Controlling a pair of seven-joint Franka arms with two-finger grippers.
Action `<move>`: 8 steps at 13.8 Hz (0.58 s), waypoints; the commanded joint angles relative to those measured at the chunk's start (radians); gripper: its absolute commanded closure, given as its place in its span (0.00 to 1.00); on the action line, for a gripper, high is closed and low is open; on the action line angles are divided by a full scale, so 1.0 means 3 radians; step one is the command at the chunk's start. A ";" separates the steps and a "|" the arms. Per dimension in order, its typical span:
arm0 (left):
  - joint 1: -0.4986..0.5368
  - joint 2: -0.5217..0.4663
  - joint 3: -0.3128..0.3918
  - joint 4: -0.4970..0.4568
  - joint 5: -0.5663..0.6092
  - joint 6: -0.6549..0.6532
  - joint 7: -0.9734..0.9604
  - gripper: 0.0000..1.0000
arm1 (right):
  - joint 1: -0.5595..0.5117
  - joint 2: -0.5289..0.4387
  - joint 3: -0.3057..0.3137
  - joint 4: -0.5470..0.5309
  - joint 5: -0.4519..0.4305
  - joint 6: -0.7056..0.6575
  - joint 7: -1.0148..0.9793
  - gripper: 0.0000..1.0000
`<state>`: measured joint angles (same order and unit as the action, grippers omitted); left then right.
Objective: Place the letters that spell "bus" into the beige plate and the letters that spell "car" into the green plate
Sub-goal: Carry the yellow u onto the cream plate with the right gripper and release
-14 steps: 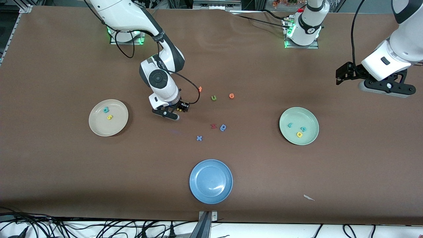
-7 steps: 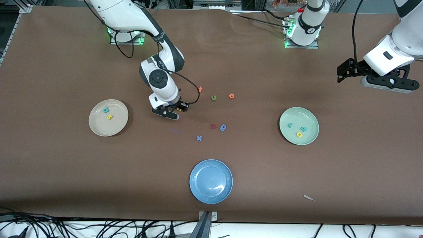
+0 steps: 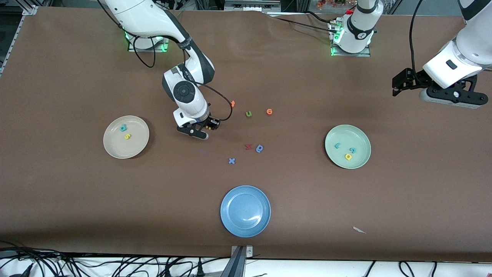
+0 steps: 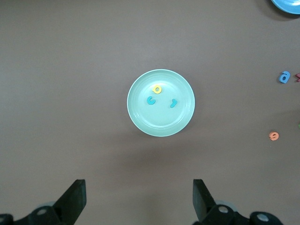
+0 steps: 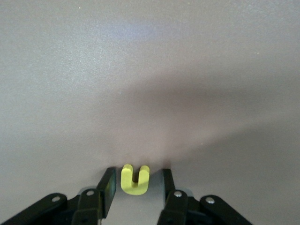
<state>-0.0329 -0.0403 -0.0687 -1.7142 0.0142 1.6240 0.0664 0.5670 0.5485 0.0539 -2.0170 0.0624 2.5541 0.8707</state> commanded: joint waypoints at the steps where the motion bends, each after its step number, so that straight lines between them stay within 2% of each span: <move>1: 0.0002 -0.0050 0.0024 -0.0013 -0.0068 0.0007 -0.0012 0.00 | 0.0022 0.0007 0.0020 -0.0062 0.0048 0.0102 0.0038 0.61; 5: 0.0002 -0.0050 0.0019 -0.0013 -0.0068 -0.0019 -0.0017 0.00 | 0.0038 0.0028 0.0020 -0.0057 0.0053 0.0118 0.0038 0.68; 8: 0.0002 -0.0050 0.0019 -0.0013 -0.0068 -0.0044 -0.0017 0.00 | 0.0038 0.0043 0.0020 -0.0042 0.0053 0.0118 0.0038 0.69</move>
<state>-0.0321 -0.0403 -0.0668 -1.7142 0.0142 1.6224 0.0652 0.5670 0.5444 0.0528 -2.0211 0.0624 2.5532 0.8707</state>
